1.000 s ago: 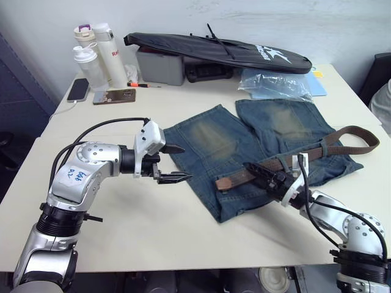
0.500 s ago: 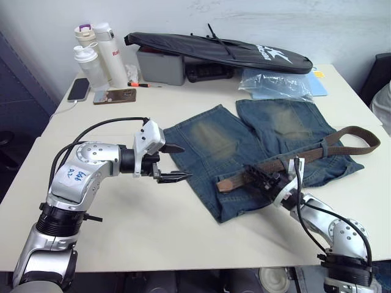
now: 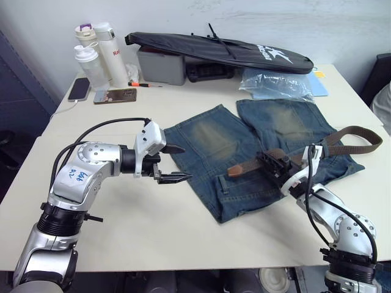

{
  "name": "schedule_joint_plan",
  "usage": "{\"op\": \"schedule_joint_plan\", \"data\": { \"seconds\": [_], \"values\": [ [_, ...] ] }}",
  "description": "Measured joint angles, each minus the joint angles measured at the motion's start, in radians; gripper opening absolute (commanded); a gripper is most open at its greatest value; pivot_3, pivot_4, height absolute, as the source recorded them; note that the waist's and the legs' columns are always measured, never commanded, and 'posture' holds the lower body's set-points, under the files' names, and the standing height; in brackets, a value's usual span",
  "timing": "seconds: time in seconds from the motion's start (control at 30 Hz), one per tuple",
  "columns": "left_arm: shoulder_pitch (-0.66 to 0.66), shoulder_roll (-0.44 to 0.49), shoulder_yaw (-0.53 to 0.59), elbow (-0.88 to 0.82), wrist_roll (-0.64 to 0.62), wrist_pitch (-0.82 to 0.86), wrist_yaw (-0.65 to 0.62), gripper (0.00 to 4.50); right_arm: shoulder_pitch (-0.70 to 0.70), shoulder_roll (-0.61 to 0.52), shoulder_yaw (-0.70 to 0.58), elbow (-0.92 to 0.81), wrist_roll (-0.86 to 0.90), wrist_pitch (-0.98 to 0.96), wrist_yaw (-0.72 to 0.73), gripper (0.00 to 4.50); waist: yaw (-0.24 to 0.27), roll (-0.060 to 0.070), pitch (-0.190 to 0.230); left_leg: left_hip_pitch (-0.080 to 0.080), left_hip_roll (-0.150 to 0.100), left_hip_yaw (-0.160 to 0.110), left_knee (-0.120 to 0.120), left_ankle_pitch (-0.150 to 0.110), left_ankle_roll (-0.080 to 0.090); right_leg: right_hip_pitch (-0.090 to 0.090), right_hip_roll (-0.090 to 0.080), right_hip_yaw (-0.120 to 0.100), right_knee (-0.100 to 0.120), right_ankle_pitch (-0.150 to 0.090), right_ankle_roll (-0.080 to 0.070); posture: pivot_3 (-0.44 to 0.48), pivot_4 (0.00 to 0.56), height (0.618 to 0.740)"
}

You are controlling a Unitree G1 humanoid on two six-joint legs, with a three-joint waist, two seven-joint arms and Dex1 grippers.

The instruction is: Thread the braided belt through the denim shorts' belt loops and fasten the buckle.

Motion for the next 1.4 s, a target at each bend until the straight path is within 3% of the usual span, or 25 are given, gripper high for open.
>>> {"op": "schedule_joint_plan", "data": {
  "seconds": [0.23,0.57,0.73,0.97,1.13,1.4],
  "values": [
    [0.0,-0.001,0.0,-0.001,0.0,0.002,0.001,4.5,0.045,0.003,0.051,-0.023,-0.087,-0.002,0.059,0.04,-0.002,0.0,0.0,0.001,0.0,0.0,0.0,0.0,0.0,0.0,0.0,0.0,0.0,0.0,0.0,0.0,0.15,0.642],
    [0.0,-0.006,0.0,0.016,0.006,0.014,0.032,4.5,0.074,0.106,0.087,-0.019,-0.164,-0.052,0.123,0.04,-0.007,-0.002,-0.003,0.002,0.001,0.0,-0.002,0.0,0.0,0.0,0.001,0.0,0.0,0.0,0.0,0.0,0.15,0.642],
    [0.002,-0.003,0.0,0.033,0.012,0.032,0.047,4.5,0.067,0.155,0.138,-0.018,-0.273,-0.084,0.164,0.04,-0.03,-0.012,-0.009,0.004,0.004,0.0,-0.005,0.0,0.0,0.0,0.003,0.0,0.001,-0.001,-0.002,0.0,0.15,0.642],
    [0.025,0.004,-0.015,0.027,0.017,0.058,0.057,4.5,0.027,0.161,0.292,-0.03,-0.47,-0.083,0.23,0.04,-0.058,-0.016,-0.01,0.016,0.009,0.001,-0.013,-0.001,-0.002,0.003,0.007,0.005,0.004,-0.004,-0.008,0.0,0.15,0.642],
    [0.044,0.015,-0.017,0.015,0.017,0.077,0.057,4.5,-0.016,0.145,0.387,-0.016,-0.618,-0.083,0.284,0.04,-0.061,-0.019,-0.012,0.019,0.017,0.002,-0.013,-0.003,-0.006,0.003,0.018,0.008,0.008,-0.007,-0.014,0.0,0.15,0.642],
    [0.048,0.02,-0.017,-0.011,0.017,0.089,0.061,4.5,-0.081,0.181,0.447,0.025,-0.773,-0.073,0.265,0.04,-0.061,-0.022,-0.013,0.022,0.017,0.002,-0.013,-0.003,-0.009,0.002,0.021,0.011,0.012,-0.008,-0.021,0.0,0.15,0.642]
  ]
}}
